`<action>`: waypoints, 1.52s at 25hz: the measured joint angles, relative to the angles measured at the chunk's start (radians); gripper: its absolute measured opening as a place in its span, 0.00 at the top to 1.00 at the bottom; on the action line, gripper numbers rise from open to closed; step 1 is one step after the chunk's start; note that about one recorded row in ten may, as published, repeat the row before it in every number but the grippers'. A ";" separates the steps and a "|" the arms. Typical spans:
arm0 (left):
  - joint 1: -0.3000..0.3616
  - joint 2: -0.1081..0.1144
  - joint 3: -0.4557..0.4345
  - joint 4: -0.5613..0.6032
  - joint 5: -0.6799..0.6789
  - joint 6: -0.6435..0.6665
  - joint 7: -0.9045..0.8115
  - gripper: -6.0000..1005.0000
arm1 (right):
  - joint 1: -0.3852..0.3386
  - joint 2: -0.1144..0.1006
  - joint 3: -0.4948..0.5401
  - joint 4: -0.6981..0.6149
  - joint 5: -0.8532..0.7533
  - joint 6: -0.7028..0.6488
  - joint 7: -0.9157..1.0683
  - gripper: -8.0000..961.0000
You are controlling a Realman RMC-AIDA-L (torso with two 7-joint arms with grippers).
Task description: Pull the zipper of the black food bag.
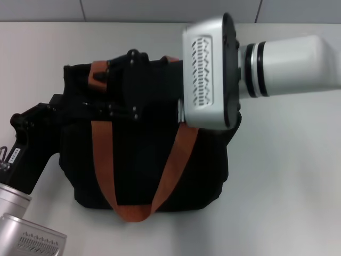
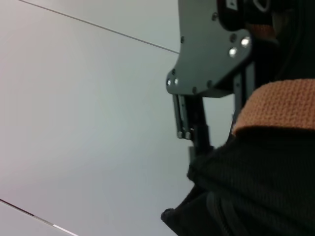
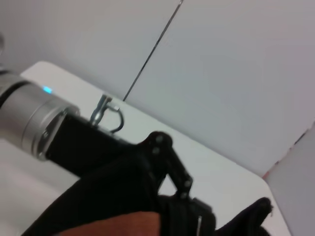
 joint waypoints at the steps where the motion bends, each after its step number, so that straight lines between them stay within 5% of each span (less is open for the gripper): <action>1: 0.000 0.000 0.000 0.000 0.000 0.000 0.000 0.98 | -0.001 0.000 -0.016 0.000 0.000 0.015 -0.010 0.42; 5: 0.002 0.000 0.000 0.000 -0.001 0.000 0.000 0.98 | -0.009 0.000 -0.063 0.000 -0.001 0.074 -0.035 0.43; 10: 0.004 0.000 -0.001 0.000 -0.003 0.006 0.000 0.98 | -0.073 0.000 -0.003 -0.085 0.004 0.117 0.054 0.61; 12: 0.004 0.000 -0.002 0.000 -0.003 0.009 0.000 0.98 | -0.090 -0.006 0.109 -0.111 0.005 0.048 0.239 0.84; 17: 0.007 0.000 -0.002 0.000 -0.004 0.008 0.000 0.98 | -0.068 -0.010 0.283 -0.075 0.005 -0.168 0.462 0.77; 24: 0.006 0.000 0.004 0.000 -0.001 0.003 0.000 0.98 | 0.029 -0.014 0.357 -0.020 -0.017 -0.415 0.663 0.76; 29: 0.002 0.000 0.008 0.000 0.000 -0.001 -0.002 0.98 | 0.130 -0.013 0.353 0.051 -0.099 -0.459 0.750 0.76; 38: 0.005 0.000 0.009 0.000 0.004 0.001 0.000 0.98 | 0.207 -0.006 0.336 0.109 -0.160 -0.433 0.791 0.75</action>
